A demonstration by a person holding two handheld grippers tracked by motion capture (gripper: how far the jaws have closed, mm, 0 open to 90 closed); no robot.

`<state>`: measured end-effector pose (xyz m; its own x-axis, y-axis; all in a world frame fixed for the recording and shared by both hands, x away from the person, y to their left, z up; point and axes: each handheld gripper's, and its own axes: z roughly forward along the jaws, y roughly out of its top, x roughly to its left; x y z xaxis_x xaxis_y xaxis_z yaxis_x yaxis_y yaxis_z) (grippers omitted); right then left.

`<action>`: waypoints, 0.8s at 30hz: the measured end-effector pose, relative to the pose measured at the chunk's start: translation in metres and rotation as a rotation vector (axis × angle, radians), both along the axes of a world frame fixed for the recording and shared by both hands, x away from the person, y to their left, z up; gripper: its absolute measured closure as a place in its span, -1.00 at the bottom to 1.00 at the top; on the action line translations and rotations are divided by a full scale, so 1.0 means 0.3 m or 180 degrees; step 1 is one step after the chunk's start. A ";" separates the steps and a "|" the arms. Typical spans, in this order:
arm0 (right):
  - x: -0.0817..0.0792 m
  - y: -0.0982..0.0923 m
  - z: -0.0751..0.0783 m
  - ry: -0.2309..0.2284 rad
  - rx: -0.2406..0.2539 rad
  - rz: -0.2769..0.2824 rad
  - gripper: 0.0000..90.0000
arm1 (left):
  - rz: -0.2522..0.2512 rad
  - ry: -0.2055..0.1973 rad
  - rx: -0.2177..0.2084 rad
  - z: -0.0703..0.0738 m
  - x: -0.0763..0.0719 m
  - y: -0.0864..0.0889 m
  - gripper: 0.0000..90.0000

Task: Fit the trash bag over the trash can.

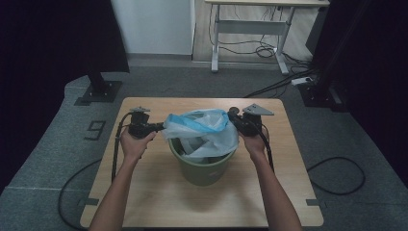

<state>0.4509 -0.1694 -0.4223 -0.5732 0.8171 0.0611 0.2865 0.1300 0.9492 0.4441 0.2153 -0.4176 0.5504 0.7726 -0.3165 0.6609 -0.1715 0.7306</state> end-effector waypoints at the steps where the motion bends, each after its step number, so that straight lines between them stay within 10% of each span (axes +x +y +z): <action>1: 0.005 0.001 -0.003 0.0039 -0.0017 0.0010 0.98 | -0.0011 0.0022 0.0013 -0.004 0.003 -0.004 1.00; 11: 0.023 -0.023 -0.032 0.0255 0.0048 -0.0029 0.98 | -0.0066 0.0029 0.0088 -0.031 -0.011 -0.006 1.00; 15: 0.008 -0.027 -0.015 0.0196 0.0075 -0.0021 0.96 | -0.0105 0.0011 0.0021 -0.025 -0.021 -0.004 1.00; 20: -0.047 -0.067 0.039 -0.0140 0.0220 -0.0323 0.41 | -0.0108 -0.0023 0.0014 -0.019 -0.027 0.002 1.00; 24: -0.096 -0.105 0.079 -0.0206 0.0256 -0.0191 0.25 | -0.0110 -0.0030 0.0003 -0.020 -0.028 0.005 1.00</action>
<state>0.4220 -0.2009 -0.3987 -0.5282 0.8441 0.0922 0.2291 0.0370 0.9727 0.4357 0.2166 -0.4235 0.5798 0.7534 -0.3104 0.6476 -0.1950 0.7366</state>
